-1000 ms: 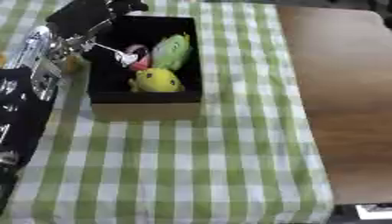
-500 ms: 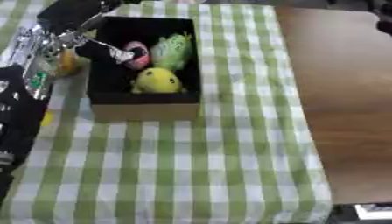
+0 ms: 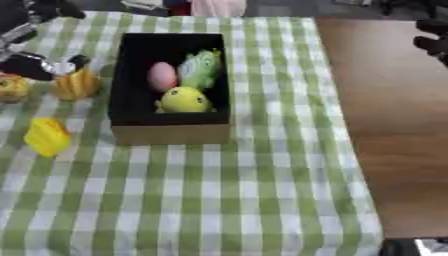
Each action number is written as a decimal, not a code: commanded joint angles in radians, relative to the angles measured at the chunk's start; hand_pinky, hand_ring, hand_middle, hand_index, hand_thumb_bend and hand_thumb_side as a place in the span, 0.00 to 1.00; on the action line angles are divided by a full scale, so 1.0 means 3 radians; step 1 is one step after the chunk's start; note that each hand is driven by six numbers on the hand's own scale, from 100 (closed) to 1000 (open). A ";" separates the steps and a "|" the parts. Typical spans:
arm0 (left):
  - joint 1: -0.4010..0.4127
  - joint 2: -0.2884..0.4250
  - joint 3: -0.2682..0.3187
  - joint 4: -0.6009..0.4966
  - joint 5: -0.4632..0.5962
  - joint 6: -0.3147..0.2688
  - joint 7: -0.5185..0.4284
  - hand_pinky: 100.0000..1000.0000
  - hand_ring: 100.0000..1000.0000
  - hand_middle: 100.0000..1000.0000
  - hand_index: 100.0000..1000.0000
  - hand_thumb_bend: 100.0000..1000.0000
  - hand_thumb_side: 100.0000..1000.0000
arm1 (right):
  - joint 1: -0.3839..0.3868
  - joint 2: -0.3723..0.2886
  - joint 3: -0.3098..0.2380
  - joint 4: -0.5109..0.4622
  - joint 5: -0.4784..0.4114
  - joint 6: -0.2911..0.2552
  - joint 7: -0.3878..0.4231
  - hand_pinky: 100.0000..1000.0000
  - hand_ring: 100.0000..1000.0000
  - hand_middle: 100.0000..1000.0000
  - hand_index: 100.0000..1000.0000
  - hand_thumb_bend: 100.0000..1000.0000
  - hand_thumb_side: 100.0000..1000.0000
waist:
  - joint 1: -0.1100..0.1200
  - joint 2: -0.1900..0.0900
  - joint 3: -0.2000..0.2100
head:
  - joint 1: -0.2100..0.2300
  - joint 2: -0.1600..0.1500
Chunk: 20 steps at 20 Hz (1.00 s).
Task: Pick up objects on the table and place them in the box.
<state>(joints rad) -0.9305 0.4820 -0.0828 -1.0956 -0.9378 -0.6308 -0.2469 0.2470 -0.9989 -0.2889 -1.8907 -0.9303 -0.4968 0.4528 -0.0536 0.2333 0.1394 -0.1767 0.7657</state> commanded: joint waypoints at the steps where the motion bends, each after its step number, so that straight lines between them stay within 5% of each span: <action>1: 0.0039 0.0518 0.0021 -0.0128 0.0386 -0.0072 -0.0156 0.90 0.86 0.77 0.88 0.28 0.58 | 0.0028 -0.0100 -0.0081 -0.0082 0.0041 -0.0034 -0.0030 1.00 1.00 0.58 0.99 0.00 0.86 | 0.0001 -0.0065 0.0010 | -0.0054 0.0014; 9: 0.0404 0.1093 0.0099 -0.0119 0.0699 -0.0079 -0.0316 0.90 0.87 0.79 0.89 0.36 0.59 | 0.0098 -0.0029 -0.0087 -0.0154 0.0157 -0.0043 -0.0078 1.00 1.00 0.58 0.99 0.00 0.86 | -0.0012 -0.0048 0.0062 | -0.0003 0.0014; 20: 0.0434 0.1091 0.0315 0.0421 0.0566 -0.0062 -0.0208 0.90 0.85 0.76 0.88 0.42 0.59 | 0.0108 0.0031 -0.0081 -0.0197 0.0211 -0.0049 -0.0116 1.00 1.00 0.58 0.99 0.00 0.87 | -0.0053 -0.0031 0.0060 | 0.0008 0.0014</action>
<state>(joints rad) -0.7777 0.7828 -0.0082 -0.9762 -0.7611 -0.6510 -0.3205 0.2813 -0.9712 -0.2958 -1.9361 -0.8711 -0.5104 0.4217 -0.0719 0.2363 0.1584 -0.1730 0.7657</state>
